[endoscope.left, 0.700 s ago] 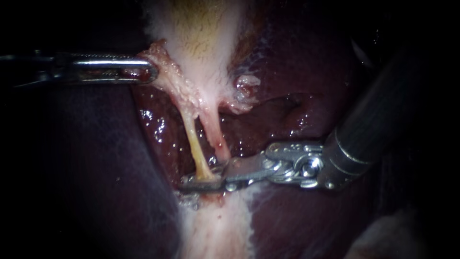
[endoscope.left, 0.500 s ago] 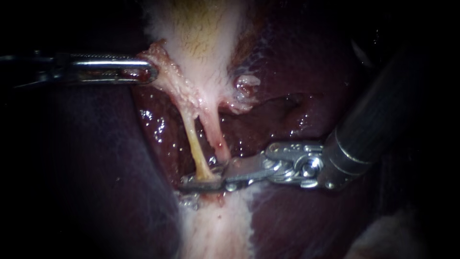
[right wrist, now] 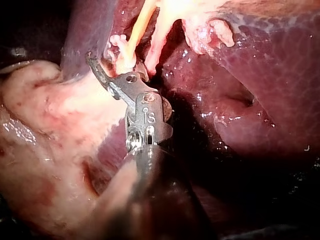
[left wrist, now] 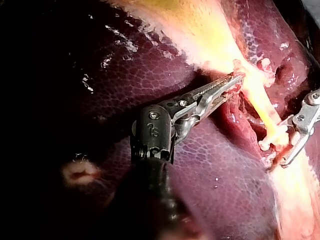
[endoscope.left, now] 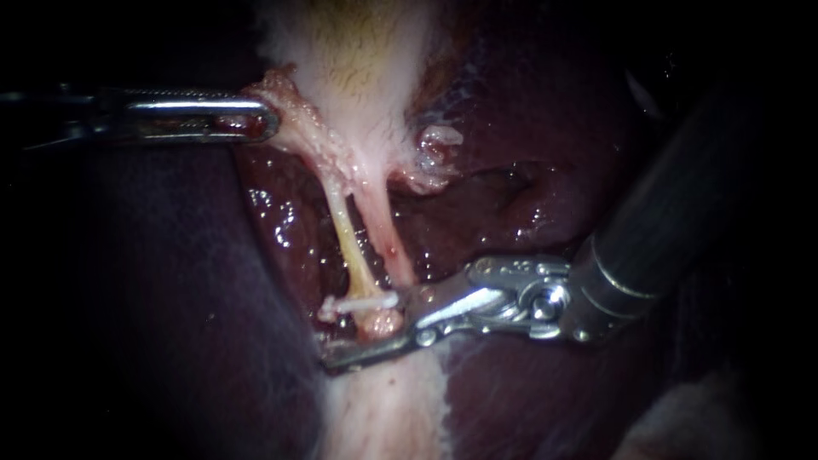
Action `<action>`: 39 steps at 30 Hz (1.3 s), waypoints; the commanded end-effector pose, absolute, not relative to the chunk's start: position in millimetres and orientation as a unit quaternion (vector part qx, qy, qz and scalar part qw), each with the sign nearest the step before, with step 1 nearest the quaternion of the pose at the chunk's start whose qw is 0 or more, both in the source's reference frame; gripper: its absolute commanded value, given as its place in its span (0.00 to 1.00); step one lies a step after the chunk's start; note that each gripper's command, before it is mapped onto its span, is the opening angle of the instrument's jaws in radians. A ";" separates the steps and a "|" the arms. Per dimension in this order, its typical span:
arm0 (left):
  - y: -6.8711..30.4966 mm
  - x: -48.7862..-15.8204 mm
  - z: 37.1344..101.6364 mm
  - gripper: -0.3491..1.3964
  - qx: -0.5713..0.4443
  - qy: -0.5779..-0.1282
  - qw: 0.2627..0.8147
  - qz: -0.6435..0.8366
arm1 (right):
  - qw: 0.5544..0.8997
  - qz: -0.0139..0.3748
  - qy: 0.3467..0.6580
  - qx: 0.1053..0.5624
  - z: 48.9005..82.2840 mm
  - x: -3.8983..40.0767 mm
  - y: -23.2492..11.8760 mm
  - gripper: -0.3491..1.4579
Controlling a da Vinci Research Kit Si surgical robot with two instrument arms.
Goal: Going back first clip left tube
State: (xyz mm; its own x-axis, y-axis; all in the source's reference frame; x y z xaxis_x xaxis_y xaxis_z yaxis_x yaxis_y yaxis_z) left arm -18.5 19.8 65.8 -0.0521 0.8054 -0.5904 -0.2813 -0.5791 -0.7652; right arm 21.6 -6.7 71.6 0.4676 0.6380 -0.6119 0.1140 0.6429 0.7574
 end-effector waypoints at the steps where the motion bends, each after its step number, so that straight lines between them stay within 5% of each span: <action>1: 19.7 -18.5 65.9 0.00 -0.564 -0.232 0.395 0.687 | 0.769 0.167 0.493 0.372 71.7 21.6 -6.6 0.46; 6: 19.7 -18.5 65.9 0.00 -0.564 -0.232 0.395 0.687 | 0.788 0.150 0.517 0.300 72.3 21.5 -5.7 0.47; 13: 19.6 -18.5 66.0 0.00 -0.563 -0.231 0.396 0.687 | 0.799 0.128 0.529 0.256 71.8 19.8 -3.3 0.47; 27: 19.4 -18.3 66.3 0.00 -0.564 -0.230 0.395 0.688 | 0.805 0.074 0.541 0.232 65.8 11.6 -0.6 0.46; 39: 19.4 -18.2 66.4 0.00 -0.564 -0.230 0.395 0.688 | 0.820 0.082 0.531 0.200 63.1 5.0 0.7 0.47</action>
